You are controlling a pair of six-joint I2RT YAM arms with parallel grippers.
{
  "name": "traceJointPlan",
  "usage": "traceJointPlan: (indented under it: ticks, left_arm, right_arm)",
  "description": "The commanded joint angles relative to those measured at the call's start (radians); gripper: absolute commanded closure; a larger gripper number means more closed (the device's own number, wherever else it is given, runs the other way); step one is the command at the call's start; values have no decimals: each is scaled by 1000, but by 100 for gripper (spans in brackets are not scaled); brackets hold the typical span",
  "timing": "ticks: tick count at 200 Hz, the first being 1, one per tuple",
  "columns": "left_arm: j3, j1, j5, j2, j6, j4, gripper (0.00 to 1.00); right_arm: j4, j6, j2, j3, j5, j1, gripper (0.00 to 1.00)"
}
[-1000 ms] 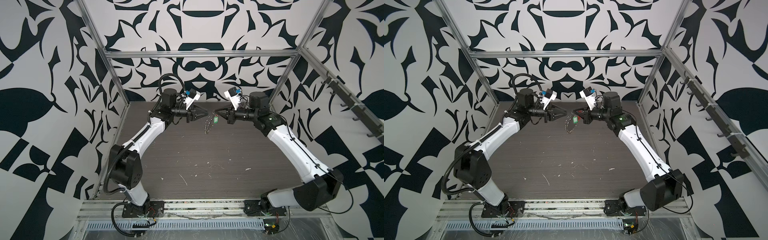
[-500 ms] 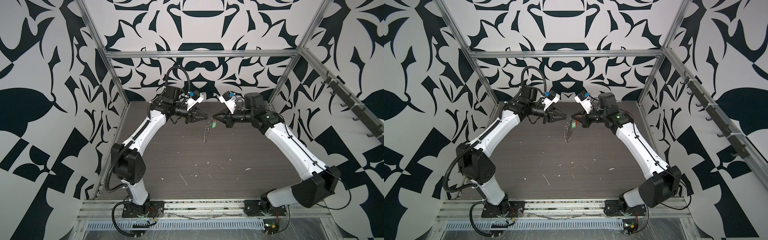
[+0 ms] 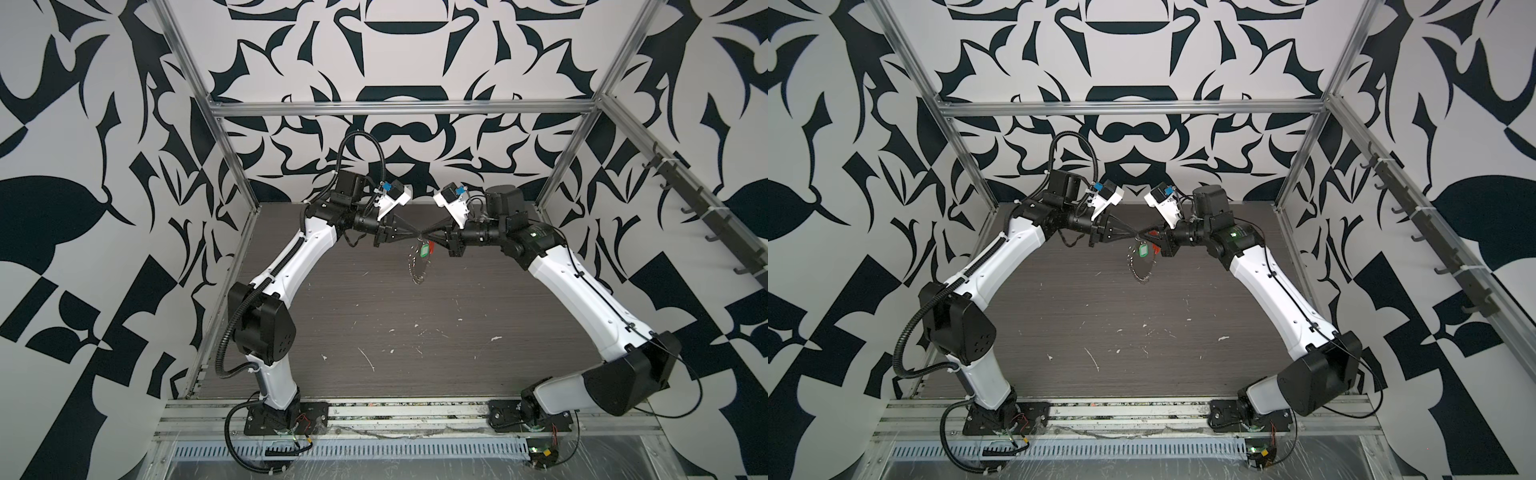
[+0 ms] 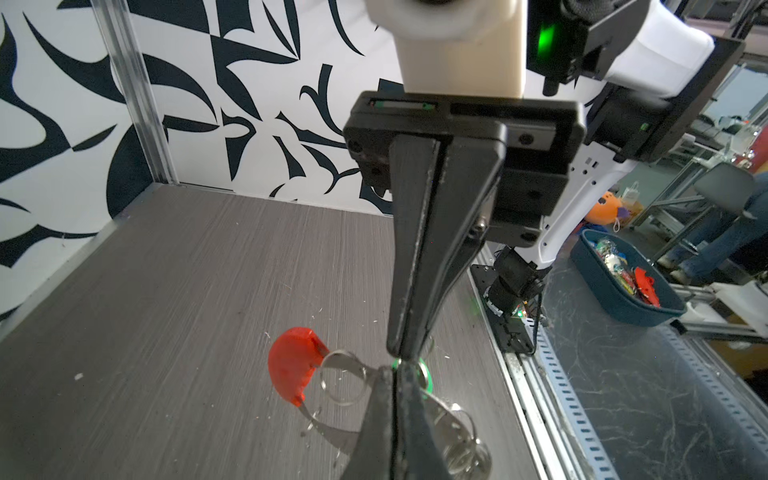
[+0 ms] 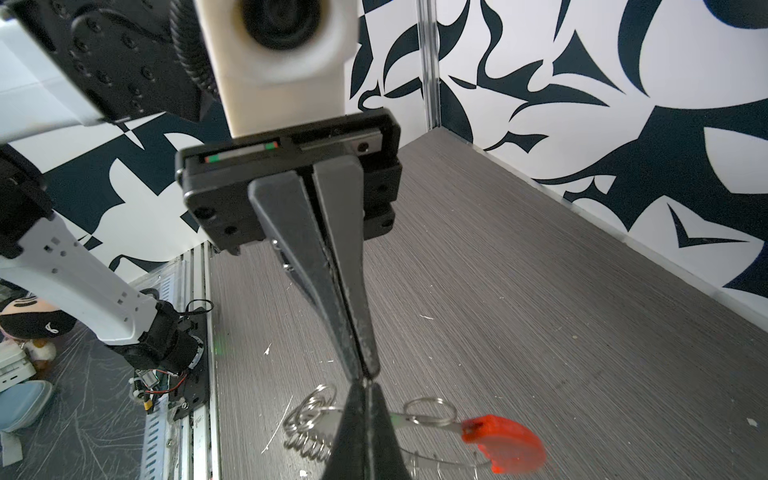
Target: Put the keys on the keyring
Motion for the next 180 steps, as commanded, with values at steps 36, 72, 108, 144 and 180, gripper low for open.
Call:
traceJointPlan:
  ticks: [36,72,108,144,180]
  left_arm:
    - [20,-3,39,19,5,-51,85]
    - [14,-2,40,17,7,-52,83]
    - [19,-3,47,22,7,-52,99]
    - [23,-3,56,25,6,-42,100]
    - [-65,17,80,-10,-245,282,100]
  right_arm:
    - [85,28,-22,36,-22,6,100]
    - [96,38,-25,31,-26,7,100]
    - [96,44,-20,34,-31,9,100]
    - [103,61,-17,28,-31,11,100]
    - [260,178,-111,-102,110,-20,86]
